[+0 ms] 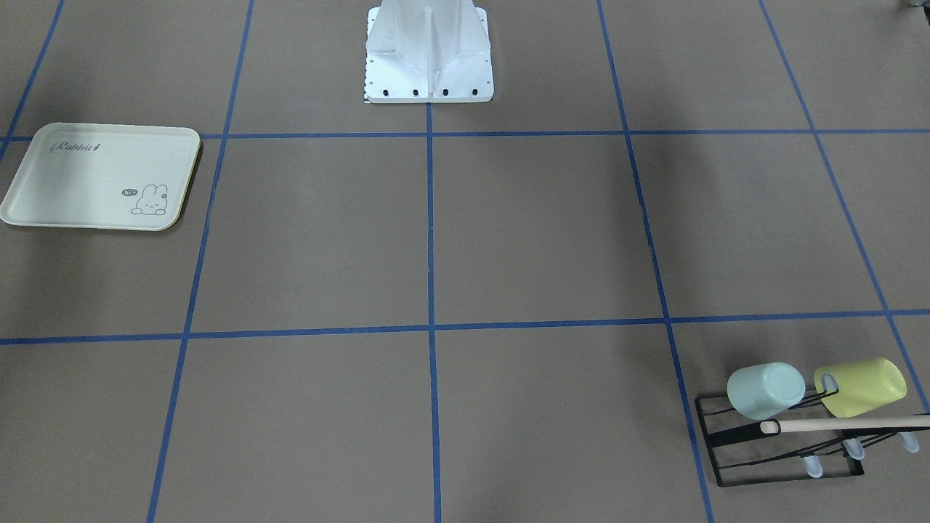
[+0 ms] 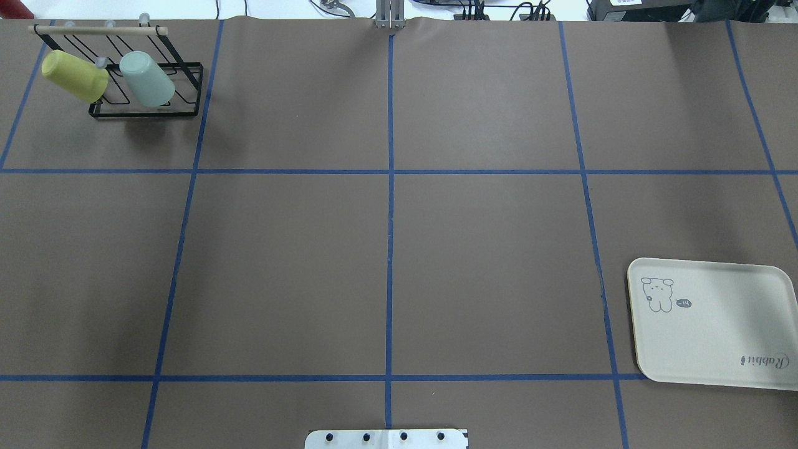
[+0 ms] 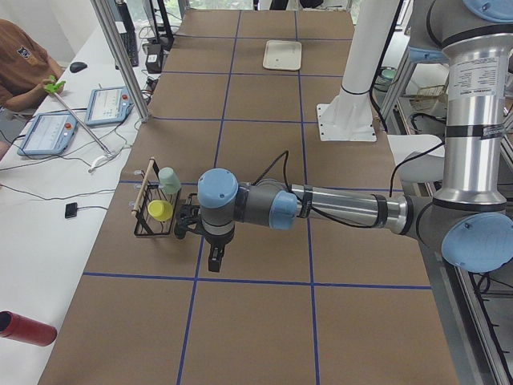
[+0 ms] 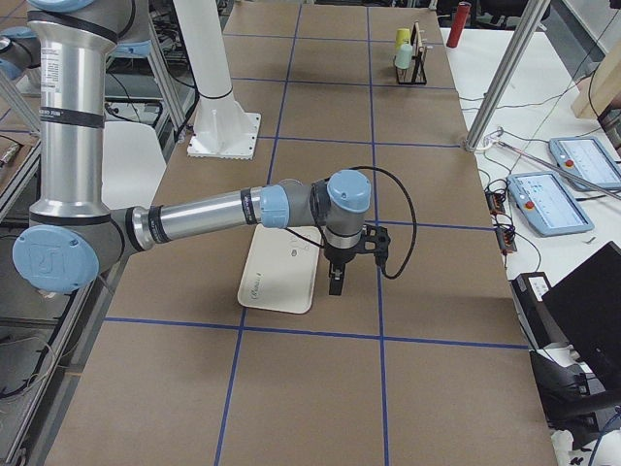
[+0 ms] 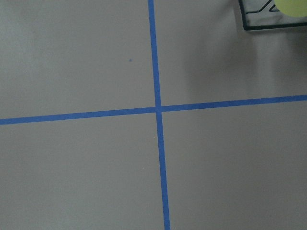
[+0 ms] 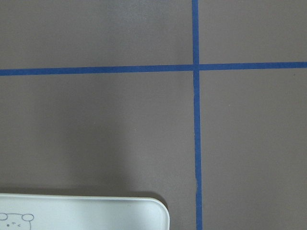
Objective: Left arm grabs green cup and hands to right arm on tray
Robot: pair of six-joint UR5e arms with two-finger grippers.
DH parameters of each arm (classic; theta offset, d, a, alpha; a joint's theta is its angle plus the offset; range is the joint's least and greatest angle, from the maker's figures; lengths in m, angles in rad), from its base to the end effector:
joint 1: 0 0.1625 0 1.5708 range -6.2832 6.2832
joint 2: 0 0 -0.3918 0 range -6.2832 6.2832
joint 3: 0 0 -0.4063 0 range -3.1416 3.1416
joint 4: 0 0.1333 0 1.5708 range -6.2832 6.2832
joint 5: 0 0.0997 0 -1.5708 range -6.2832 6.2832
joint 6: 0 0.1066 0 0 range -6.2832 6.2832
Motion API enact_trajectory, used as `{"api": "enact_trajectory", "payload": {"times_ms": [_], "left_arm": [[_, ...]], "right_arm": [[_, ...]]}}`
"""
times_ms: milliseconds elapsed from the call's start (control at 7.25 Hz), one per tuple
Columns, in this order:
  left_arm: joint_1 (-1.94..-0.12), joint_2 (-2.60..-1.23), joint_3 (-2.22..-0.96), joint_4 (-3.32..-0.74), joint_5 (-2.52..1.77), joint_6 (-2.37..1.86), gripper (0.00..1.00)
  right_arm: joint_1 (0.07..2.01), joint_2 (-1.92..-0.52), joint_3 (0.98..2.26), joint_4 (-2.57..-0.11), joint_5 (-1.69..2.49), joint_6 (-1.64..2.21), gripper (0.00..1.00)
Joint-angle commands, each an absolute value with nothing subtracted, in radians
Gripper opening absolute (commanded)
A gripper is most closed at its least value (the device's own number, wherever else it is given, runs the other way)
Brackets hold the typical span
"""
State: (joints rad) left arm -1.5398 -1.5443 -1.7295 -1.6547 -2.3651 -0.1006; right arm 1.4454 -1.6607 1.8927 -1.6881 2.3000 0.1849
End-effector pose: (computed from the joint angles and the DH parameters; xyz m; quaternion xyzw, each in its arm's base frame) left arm -0.0416 -0.5073 0.5522 0.0740 0.3902 0.0098 0.9177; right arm 0.0032 -0.4725 0.5269 -0.0021 -0.3600 0.0073 0.9329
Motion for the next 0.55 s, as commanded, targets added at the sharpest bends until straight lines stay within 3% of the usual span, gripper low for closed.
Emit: {"api": "enact_trajectory", "payload": {"times_ms": [0,276,414], "left_arm": [[-1.406,-1.664,-1.729,-1.689,-2.37,-0.314,1.0],[-1.275,-1.81,-1.713,-1.671,-2.236,-0.36,1.0],[-1.247,-1.901,-1.645,-1.661,-2.226,-0.368,1.0]], "right_arm": [[1.431,-1.658,1.891,-1.645,2.301,0.183,1.0],[1.375,-1.67,1.859,-1.518,2.306,0.187,1.0],[1.365,-1.669,1.858,-1.516,2.306,0.187,1.0]]}}
